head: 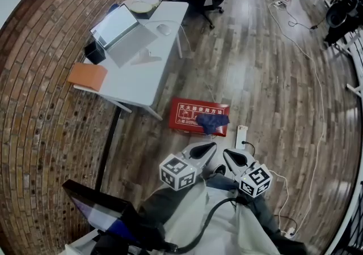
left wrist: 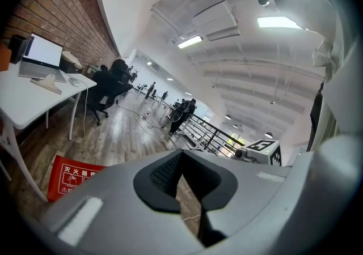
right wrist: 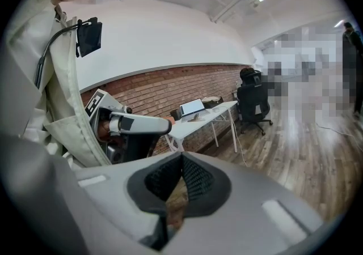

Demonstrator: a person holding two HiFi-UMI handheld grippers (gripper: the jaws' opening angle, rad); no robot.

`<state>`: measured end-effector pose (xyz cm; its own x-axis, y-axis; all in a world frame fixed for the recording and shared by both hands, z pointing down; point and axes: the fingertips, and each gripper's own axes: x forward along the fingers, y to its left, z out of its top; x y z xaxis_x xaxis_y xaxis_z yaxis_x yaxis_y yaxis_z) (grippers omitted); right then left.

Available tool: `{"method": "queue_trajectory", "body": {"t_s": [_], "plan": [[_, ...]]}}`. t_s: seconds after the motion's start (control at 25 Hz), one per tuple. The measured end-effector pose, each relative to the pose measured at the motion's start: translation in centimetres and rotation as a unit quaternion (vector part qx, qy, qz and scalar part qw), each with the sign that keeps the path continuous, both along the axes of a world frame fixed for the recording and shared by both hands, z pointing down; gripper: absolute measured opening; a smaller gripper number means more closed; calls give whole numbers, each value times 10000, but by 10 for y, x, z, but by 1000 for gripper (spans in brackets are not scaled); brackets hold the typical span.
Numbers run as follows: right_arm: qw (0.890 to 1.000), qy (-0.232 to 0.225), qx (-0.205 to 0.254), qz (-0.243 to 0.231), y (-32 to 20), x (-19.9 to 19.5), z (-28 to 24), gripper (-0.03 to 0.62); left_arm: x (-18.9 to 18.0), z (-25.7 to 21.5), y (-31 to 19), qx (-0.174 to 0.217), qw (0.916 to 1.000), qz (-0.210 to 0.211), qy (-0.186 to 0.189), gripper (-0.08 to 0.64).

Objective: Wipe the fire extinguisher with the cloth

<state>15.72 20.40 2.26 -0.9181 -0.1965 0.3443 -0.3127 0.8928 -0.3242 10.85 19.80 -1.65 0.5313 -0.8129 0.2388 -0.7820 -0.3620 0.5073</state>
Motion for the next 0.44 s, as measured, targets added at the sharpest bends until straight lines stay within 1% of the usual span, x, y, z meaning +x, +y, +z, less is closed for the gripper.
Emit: {"method": "queue_trajectory", "body": {"t_s": [0.44], "plan": [[10000,-19,17,-45,5,-8,-1,2,-11,0,5,-7,10000,-82,30,5]]}}
